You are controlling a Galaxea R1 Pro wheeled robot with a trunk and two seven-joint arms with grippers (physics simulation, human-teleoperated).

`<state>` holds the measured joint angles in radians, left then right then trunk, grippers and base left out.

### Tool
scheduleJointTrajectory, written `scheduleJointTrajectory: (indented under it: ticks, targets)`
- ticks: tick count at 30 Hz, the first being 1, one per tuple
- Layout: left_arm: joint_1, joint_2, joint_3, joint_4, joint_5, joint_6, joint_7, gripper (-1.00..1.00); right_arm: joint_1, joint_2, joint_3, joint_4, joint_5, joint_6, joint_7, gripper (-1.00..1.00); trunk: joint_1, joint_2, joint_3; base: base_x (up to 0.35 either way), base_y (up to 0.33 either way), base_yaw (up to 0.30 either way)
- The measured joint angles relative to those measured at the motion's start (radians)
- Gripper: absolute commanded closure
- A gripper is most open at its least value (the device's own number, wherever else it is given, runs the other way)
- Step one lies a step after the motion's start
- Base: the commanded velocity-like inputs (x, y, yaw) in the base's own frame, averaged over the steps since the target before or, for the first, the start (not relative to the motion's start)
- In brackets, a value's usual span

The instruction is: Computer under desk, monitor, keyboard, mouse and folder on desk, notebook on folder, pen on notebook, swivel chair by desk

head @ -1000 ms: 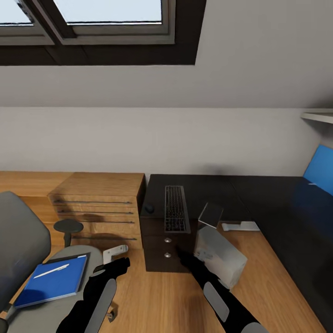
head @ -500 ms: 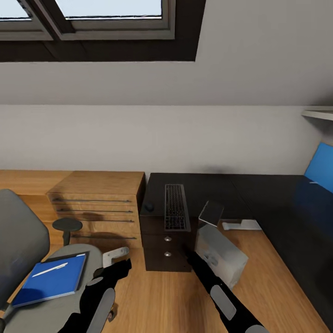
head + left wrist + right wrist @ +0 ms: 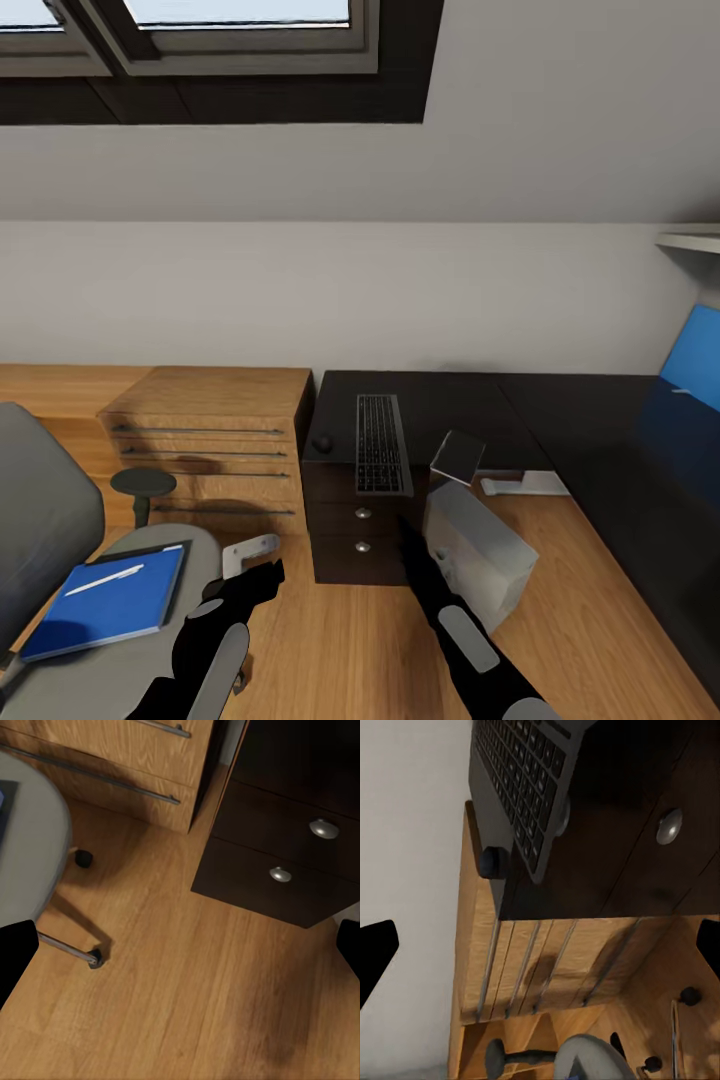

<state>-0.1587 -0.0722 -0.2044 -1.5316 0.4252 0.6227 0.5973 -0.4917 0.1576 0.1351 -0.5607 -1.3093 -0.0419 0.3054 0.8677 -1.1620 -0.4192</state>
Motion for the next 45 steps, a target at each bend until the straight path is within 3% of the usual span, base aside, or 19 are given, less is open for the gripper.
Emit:
scheduleJointTrajectory:
  ticks: [3,10,29,45]
  targets:
    - [0.000,0.000,0.000,0.000,0.000,0.000,0.000,-1.00,0.000,-0.011,0.001,-0.004,-0.022,0.004,0.017,-1.00,0.012,-0.021,-0.009,0.000,0.000,0.000]
    - [0.001,-0.001,-0.002,0.000,0.000,0.000,0.000,-1.00,0.000,-0.043,0.002,-0.006,-0.029,0.003,0.100,-1.00,0.038,-0.070,-0.031,0.000,0.000,0.000]
    - [0.003,-0.002,-0.012,0.004,0.000,-0.001,0.005,-1.00,0.002,-0.044,0.005,-0.027,-0.001,-0.001,0.198,-1.00,0.111,-0.203,-0.091,0.000,0.000,0.000]
    - [0.003,-0.002,-0.015,0.008,0.002,-0.001,0.005,-1.00,0.002,-0.045,0.005,-0.029,0.006,0.001,0.203,-1.00,0.173,-0.315,-0.141,0.000,0.000,0.000]
